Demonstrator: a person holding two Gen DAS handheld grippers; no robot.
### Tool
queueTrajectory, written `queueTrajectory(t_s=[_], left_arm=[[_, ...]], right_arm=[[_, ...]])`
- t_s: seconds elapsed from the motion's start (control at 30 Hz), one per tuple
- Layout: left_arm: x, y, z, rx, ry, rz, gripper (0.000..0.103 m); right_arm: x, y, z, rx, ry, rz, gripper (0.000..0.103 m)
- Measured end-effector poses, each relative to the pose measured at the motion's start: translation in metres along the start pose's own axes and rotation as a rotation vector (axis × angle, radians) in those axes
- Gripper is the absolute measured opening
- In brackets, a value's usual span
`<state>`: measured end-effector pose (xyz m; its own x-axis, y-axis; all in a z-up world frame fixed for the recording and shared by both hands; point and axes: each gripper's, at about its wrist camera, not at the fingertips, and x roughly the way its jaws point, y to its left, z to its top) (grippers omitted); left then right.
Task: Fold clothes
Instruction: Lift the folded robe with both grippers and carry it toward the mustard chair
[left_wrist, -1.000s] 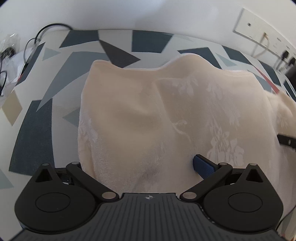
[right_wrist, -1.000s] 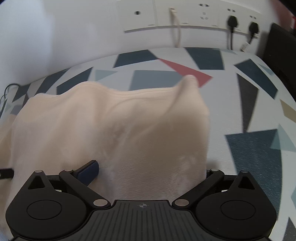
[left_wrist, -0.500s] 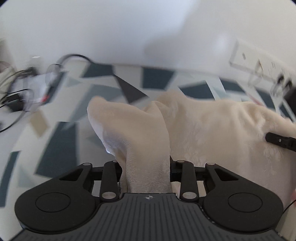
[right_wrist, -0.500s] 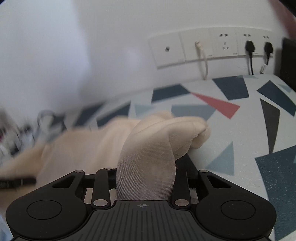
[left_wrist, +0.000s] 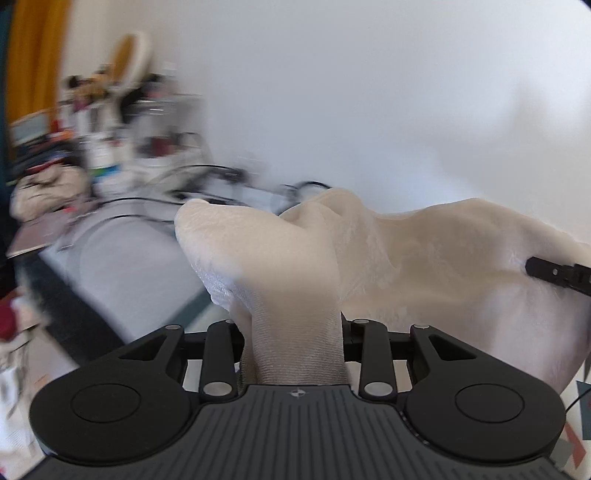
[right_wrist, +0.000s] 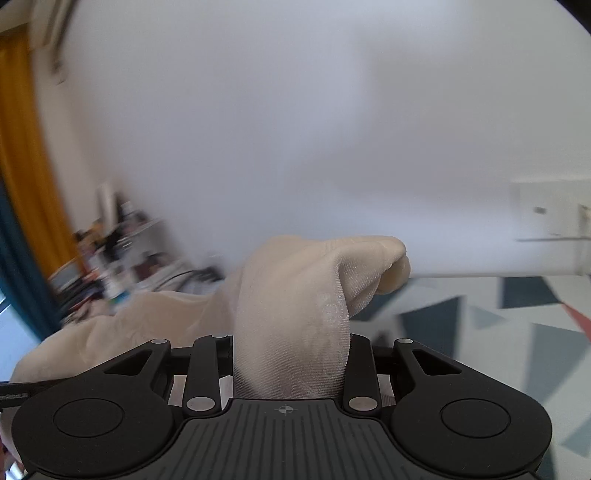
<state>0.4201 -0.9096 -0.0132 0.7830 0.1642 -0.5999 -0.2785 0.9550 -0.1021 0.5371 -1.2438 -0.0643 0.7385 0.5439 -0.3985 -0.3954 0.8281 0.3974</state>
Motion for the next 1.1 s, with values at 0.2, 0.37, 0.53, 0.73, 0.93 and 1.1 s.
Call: queueTrajectory(t_s=[0.2, 0.37, 0.53, 0.73, 0.93, 1.1], left_arm=[[-0.093, 0.079, -0.041, -0.078, -0.093, 0.142, 0.033], [-0.166, 0.131, -0.077, -0.203, -0.119, 0.247, 0.033], [-0.220, 0.180, -0.104, -0.281, -0.127, 0.365, 0.033], [-0.243, 0.235, -0.123, -0.359, -0.124, 0.440, 0.033], [-0.226, 0.300, -0.125, -0.452, -0.106, 0.472, 0.033], [-0.204, 0.363, -0.105, -0.458, -0.081, 0.501, 0.033]], right_arm=[[-0.006, 0.101, -0.026, -0.040, 0.100, 0.142, 0.028], [-0.020, 0.203, -0.055, -0.162, 0.197, 0.268, 0.028], [-0.031, 0.291, -0.090, -0.212, 0.254, 0.383, 0.028], [-0.010, 0.371, -0.123, -0.256, 0.334, 0.451, 0.028], [0.039, 0.440, -0.144, -0.306, 0.372, 0.498, 0.028], [0.087, 0.497, -0.159, -0.340, 0.385, 0.535, 0.028]])
